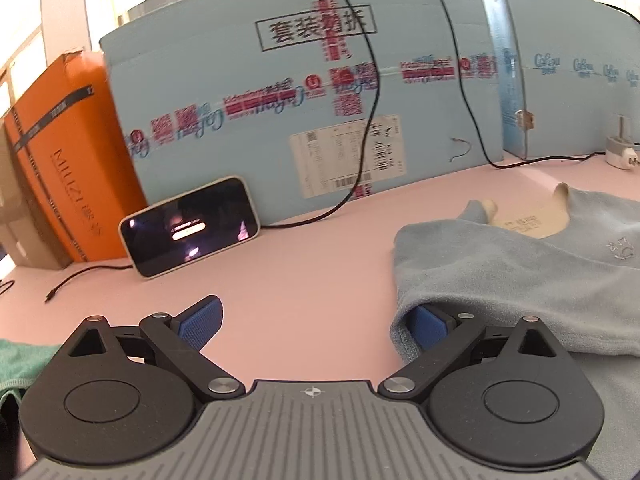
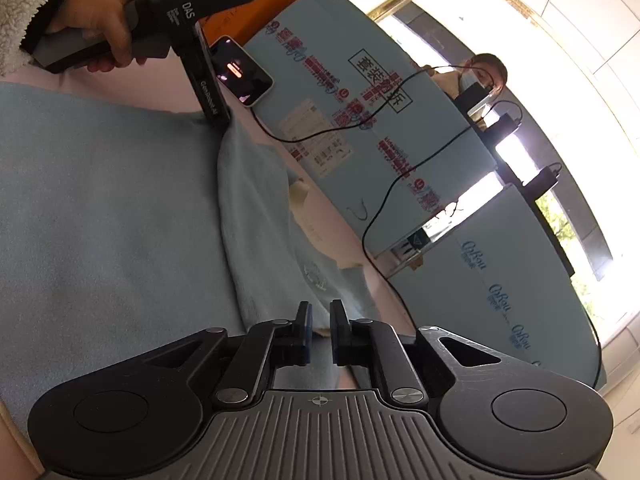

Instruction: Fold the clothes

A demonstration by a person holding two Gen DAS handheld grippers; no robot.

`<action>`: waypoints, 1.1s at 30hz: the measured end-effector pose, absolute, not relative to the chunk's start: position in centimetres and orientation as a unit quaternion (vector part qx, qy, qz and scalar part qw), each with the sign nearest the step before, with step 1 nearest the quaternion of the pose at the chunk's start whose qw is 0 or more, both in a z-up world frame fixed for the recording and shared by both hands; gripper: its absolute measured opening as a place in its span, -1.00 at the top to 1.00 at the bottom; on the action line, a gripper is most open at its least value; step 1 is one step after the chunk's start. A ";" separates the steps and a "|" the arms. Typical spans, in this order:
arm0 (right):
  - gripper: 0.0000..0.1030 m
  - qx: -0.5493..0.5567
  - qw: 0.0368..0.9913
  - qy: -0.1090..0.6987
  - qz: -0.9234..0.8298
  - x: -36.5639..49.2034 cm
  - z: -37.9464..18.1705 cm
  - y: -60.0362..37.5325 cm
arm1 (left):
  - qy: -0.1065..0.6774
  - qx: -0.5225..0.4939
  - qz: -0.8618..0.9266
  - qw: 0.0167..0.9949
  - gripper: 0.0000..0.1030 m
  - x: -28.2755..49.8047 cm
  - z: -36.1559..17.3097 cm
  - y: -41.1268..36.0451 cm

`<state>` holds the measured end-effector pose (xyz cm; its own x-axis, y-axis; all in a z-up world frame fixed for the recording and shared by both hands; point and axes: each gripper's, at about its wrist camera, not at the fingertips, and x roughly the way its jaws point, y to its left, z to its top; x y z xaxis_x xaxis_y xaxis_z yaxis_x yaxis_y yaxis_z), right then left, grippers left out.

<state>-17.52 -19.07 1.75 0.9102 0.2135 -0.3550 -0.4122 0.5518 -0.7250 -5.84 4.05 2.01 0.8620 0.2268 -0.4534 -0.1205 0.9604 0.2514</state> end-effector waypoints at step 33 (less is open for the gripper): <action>0.04 -0.010 0.910 0.205 0.359 -6.8 4.2 -23.5 | 0.316 -0.087 -0.073 0.942 -0.04 3.0 4.4 5.9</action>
